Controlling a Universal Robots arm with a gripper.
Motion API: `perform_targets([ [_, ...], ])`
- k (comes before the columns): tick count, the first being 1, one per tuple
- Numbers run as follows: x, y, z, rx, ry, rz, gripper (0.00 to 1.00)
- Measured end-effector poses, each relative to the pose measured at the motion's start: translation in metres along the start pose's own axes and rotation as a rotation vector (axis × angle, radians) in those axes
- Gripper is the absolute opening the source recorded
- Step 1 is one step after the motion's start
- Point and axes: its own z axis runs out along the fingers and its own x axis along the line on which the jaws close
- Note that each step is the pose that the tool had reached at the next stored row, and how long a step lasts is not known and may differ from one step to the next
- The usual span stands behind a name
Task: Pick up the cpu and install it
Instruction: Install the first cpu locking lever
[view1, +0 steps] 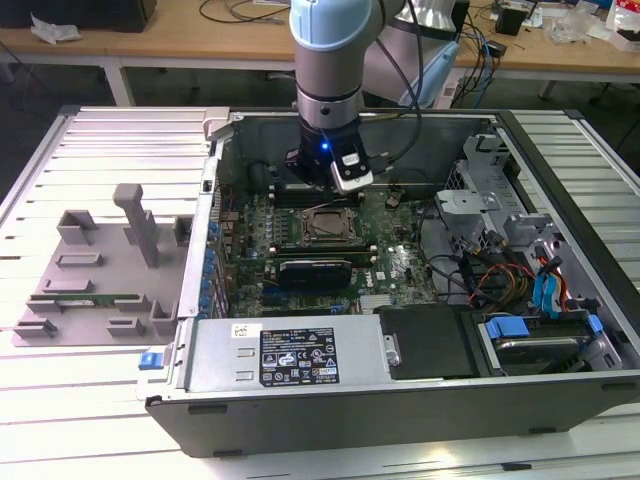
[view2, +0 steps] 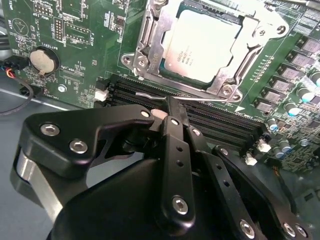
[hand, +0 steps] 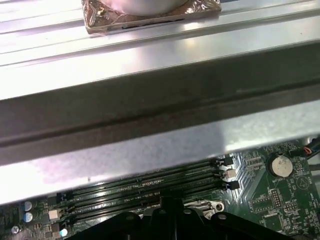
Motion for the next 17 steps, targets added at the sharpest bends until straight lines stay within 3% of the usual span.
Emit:
perform_targets([
  [3, 0.0010, -0.0005, 0.0015, 0.0048, -0.0039, 0.016, 0.11],
  [7, 0.0016, -0.0014, 0.0059, 0.0180, -0.0104, 0.036, 0.11],
  [17, 0.0020, -0.0028, 0.0129, 0.0317, -0.0159, 0.050, 0.11],
])
